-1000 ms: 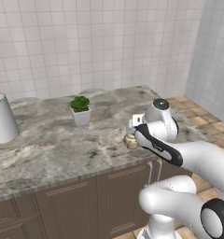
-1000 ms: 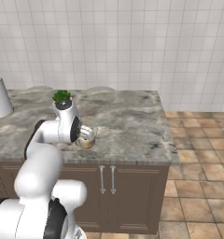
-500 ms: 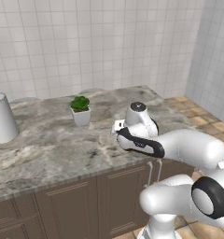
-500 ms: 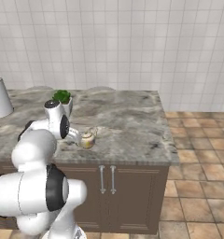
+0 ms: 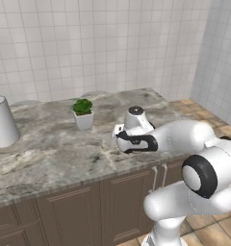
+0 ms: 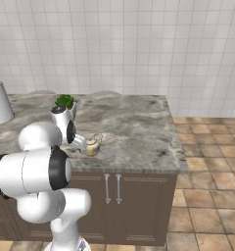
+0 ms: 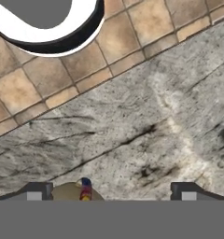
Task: Pick the teapot and teapot and place them in the sink. Then turn on the water.
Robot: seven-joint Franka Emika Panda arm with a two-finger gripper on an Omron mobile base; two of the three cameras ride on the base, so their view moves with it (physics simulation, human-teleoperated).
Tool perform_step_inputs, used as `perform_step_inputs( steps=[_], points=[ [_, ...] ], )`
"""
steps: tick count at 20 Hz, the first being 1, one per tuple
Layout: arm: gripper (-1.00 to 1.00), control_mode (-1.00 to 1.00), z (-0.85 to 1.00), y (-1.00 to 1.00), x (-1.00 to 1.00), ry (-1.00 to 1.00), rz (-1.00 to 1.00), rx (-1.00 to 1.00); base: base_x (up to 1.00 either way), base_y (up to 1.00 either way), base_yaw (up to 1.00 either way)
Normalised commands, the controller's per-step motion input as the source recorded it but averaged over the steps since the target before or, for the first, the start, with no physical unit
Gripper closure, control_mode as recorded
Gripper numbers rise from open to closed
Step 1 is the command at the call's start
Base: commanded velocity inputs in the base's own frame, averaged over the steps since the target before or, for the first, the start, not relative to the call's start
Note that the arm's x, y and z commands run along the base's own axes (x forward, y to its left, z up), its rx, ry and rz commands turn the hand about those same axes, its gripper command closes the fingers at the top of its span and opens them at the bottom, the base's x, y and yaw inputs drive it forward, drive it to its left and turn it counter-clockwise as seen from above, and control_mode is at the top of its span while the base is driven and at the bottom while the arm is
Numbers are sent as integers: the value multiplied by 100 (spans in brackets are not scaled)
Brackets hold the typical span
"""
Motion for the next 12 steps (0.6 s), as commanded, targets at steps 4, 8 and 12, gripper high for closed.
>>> perform_step_inputs(
  steps=[4, 8, 12],
  points=[
    [-100, -100, -31, -8, 6, -2, 0, 0, 0, 0, 0],
    [-100, -100, -18, 0, 29, -3, 0, 0, 0, 0, 0],
    [-100, -100, -9, 0, 34, -2, 0, 0, 0, 0, 0]
  ],
)
